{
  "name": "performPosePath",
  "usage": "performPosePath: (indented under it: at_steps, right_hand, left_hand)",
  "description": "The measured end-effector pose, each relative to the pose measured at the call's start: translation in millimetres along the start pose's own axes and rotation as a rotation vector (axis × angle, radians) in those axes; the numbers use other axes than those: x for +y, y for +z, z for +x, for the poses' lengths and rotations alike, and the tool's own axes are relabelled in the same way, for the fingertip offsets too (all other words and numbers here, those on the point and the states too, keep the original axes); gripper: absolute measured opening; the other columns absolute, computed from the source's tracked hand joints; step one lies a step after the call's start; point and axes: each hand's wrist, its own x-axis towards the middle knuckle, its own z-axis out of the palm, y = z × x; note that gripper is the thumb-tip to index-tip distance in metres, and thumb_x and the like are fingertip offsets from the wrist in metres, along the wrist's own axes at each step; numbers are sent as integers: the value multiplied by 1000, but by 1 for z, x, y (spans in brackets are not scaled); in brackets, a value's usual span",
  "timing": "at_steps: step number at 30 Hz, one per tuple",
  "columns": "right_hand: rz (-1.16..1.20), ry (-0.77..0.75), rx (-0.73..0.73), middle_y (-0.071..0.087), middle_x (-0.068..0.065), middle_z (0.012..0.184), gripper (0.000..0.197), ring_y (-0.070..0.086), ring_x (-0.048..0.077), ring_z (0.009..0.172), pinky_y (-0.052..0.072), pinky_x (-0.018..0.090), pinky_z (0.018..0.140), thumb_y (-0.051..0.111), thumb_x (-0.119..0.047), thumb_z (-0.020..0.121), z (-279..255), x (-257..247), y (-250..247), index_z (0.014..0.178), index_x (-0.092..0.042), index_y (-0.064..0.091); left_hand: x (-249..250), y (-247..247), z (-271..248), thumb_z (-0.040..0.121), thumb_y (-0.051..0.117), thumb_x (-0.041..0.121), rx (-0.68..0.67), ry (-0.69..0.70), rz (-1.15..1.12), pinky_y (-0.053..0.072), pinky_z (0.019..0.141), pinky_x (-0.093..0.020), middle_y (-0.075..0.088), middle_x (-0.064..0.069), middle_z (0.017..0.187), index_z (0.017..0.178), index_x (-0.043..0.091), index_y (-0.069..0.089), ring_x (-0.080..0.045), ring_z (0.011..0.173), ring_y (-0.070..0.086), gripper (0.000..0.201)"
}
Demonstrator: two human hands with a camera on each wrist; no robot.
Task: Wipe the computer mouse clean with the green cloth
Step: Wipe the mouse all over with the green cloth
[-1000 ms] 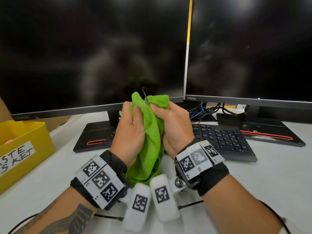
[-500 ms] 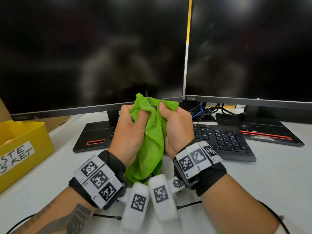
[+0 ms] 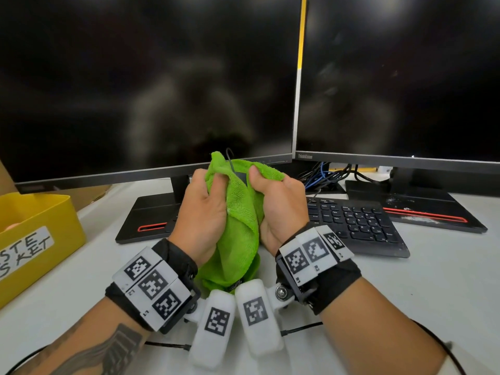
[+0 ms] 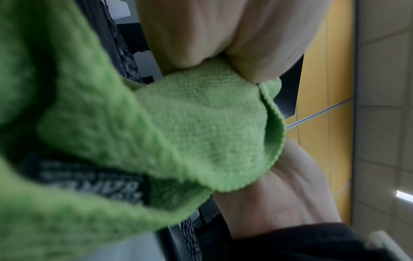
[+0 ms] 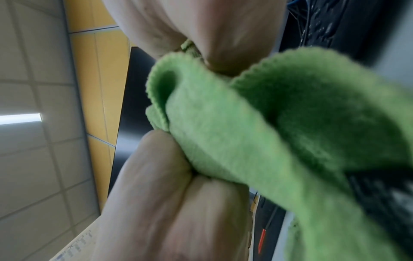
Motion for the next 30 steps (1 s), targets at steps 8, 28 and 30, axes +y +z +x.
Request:
performPosePath:
  at_steps: [8, 28, 30]
  right_hand:
    - [-50, -60, -130, 74, 31, 110, 12, 74, 38, 100, 59, 54, 98, 71, 3, 91, -5, 0, 3, 102, 7, 75]
    - [-60, 8, -101, 75, 27, 113, 16, 71, 45, 112, 56, 60, 101, 68, 0, 92, 2, 5, 3, 107, 3, 74]
    - [-103, 27, -177, 74, 25, 117, 23, 71, 43, 114, 55, 59, 103, 69, -2, 90, 0, 9, 4, 113, 0, 71]
  left_hand:
    - [2, -1, 1, 94, 46, 42, 17, -7, 31, 55, 87, -59, 64, -34, 105, 108, -5, 53, -36, 89, 64, 49]
    - [-5, -6, 8, 106, 53, 30, 113, 53, 99, 47, 72, -43, 56, -9, 85, 90, 15, 52, -18, 76, 54, 22]
    - [-2, -7, 6, 100, 65, 32, 83, 12, 17, 55, 79, -47, 64, -14, 93, 97, 16, 57, -23, 85, 63, 19]
